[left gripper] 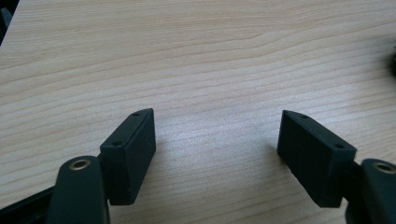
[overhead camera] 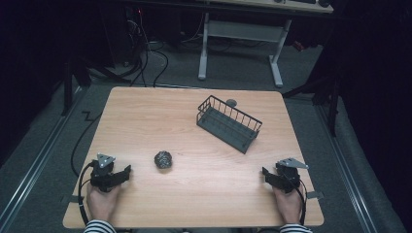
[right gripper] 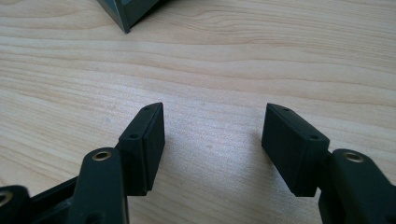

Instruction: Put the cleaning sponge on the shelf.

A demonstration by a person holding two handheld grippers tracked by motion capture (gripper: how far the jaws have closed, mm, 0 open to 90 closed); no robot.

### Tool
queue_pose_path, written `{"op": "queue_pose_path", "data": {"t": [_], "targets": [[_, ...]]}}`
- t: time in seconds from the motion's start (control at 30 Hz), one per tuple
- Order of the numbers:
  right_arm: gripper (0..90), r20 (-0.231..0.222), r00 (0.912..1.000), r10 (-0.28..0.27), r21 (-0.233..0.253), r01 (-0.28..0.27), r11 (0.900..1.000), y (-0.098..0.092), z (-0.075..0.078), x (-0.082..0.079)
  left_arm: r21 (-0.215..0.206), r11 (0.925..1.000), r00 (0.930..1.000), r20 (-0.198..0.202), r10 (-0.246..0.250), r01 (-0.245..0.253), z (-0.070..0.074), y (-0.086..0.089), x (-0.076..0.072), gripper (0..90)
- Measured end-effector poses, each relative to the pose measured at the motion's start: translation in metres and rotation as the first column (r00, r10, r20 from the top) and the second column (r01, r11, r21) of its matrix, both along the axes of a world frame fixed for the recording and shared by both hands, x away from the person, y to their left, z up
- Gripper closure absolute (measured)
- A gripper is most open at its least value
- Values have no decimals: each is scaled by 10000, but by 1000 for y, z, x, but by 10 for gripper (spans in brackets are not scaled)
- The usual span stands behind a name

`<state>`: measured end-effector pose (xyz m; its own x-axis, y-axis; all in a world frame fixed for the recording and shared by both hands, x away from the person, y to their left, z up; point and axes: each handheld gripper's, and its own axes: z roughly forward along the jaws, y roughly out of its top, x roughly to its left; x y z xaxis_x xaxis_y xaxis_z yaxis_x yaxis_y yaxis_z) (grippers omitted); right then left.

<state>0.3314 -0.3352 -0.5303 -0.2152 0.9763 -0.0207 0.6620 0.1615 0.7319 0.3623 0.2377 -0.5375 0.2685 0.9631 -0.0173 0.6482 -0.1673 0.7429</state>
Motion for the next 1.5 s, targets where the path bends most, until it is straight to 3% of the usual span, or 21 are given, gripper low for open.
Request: {"op": "queue_pose_path", "data": {"t": [0.9, 0.97, 1.0, 1.27, 1.5], "targets": [[417, -62, 10000, 74, 32, -74, 10000, 1, 1, 2, 18, 10000, 10000, -28, 14, -14, 0, -1, 0, 265], [437, -170, 9998, 88, -127, -90, 9999, 2, 3, 5, 19, 10000, 10000, -36, 17, -17, 0, -1, 0, 265], [444, -17, 9999, 140, -224, -140, 9997, 3, 5, 6, 17, 10000, 10000, -36, 13, -13, 0, -1, 0, 265], [435, 610, 9971, 464, 509, -495, 9975, 7, 20, 7, 17, 10000, 10000, -44, 2, -2, 0, -2, 0, 261], [431, 678, 9968, 426, 1137, -502, 9923, 7, 31, 14, 19, 10000, 10000, -49, -4, 4, 0, -2, 0, 259]]}}
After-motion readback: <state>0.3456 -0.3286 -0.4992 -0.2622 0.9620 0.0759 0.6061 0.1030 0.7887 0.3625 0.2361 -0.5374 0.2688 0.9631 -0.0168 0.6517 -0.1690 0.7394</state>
